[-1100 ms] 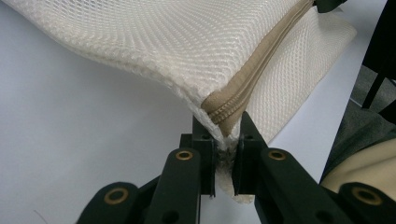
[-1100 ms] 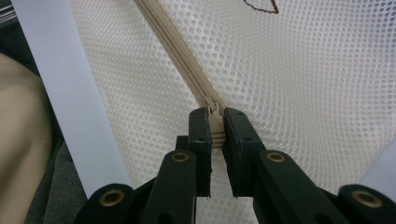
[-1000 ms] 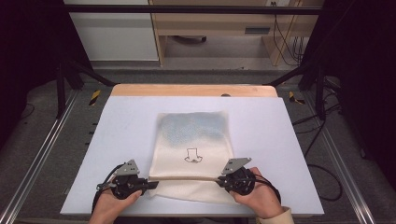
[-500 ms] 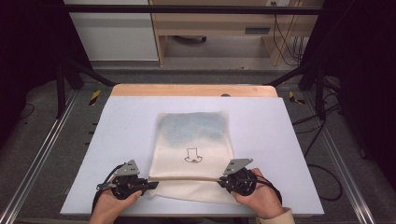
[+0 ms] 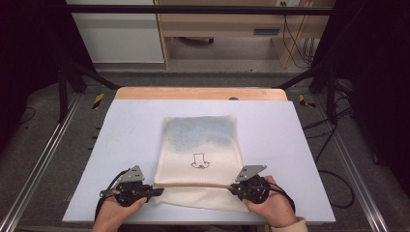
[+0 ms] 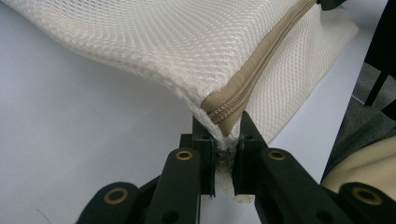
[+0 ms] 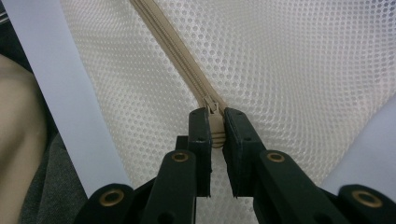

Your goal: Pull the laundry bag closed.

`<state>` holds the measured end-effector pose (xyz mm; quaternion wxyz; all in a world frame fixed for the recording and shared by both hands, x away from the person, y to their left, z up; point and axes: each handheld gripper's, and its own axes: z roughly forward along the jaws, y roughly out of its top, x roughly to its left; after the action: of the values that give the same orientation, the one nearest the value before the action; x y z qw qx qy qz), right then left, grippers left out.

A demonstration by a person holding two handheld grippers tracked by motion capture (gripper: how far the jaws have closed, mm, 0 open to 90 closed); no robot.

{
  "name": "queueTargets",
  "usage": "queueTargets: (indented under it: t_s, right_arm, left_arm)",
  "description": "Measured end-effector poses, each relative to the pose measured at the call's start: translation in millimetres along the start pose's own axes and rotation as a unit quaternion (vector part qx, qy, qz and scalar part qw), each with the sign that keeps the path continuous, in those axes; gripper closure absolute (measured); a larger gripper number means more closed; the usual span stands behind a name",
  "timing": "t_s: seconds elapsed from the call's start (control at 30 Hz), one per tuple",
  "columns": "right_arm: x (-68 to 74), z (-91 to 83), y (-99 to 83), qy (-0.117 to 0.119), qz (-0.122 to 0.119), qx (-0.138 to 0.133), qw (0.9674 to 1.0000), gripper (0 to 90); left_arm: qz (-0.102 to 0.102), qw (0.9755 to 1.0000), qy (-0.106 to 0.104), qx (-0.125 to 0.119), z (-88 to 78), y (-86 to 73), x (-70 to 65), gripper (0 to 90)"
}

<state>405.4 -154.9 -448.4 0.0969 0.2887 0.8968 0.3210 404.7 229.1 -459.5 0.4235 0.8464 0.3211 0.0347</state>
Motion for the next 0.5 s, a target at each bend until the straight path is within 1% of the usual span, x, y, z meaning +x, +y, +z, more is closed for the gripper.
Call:
queueTargets:
  t_s: [0.2,0.3,0.37,0.5]
  right_arm:
    - [-1.8,-3.3,-4.6,-0.001,0.007,-0.006,1.0,81.7]
    - [-3.5,-4.3,-5.9,-0.001,0.007,-0.006,1.0,81.7]
    - [-3.2,-4.2,-6.7,-0.002,0.013,-0.003,0.9999,81.8]
    - [-3.6,-4.3,-6.9,-0.001,0.013,-0.004,0.9999,81.8]
  left_arm:
    - [-0.002,1.0,0.0,-0.001,0.1,0.0,0.8,81.9]
    - [-0.003,1.0,0.0,-0.001,0.2,0.0,1.1,81.9]
    - [-0.002,1.0,0.0,-0.001,0.0,0.0,1.0,81.8]
    - [-0.002,1.0,0.0,-0.001,-0.2,0.0,0.9,81.8]
